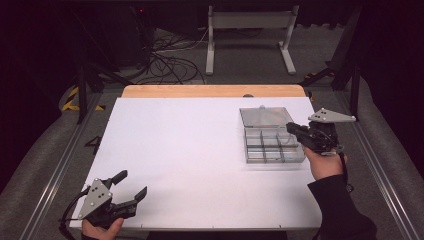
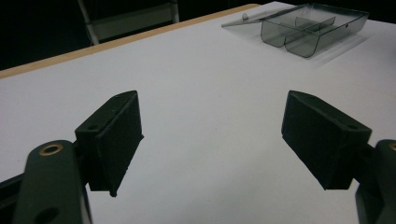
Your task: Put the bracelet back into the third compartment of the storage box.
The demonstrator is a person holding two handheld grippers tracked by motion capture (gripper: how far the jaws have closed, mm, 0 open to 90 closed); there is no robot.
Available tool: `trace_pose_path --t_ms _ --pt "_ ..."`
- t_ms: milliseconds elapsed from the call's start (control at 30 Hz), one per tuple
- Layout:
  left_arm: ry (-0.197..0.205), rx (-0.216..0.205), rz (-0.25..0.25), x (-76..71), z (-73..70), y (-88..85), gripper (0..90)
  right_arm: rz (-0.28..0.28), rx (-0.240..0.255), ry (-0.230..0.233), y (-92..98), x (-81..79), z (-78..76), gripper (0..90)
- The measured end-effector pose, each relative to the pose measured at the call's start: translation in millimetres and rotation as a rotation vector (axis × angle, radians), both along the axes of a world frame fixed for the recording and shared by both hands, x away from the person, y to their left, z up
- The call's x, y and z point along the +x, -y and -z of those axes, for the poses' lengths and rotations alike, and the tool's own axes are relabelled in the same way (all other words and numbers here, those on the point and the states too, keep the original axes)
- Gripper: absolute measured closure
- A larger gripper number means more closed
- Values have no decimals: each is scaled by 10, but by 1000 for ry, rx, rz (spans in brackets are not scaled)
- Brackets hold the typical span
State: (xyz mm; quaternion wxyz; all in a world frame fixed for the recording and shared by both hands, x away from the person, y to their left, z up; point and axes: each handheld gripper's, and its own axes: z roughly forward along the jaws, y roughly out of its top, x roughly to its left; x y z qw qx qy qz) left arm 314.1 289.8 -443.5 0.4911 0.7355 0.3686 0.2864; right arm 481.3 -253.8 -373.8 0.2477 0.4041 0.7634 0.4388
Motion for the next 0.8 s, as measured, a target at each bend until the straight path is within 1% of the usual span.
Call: trace_pose_path --t_ms 133,167,267,367,800 --pt "-1 1 0 1 1 3 209 18 -4 -6 29 47 33 862" --pt "6 9 1 4 -3 -2 209 21 -6 -10 34 62 41 862" --pt "3 6 1 2 -2 -1 208 37 -21 -13 43 110 69 861" --pt "-1 1 -2 1 0 1 208 56 -23 -19 57 152 95 861" --pt "1 7 1 5 1 4 209 134 -37 -47 64 285 219 860"
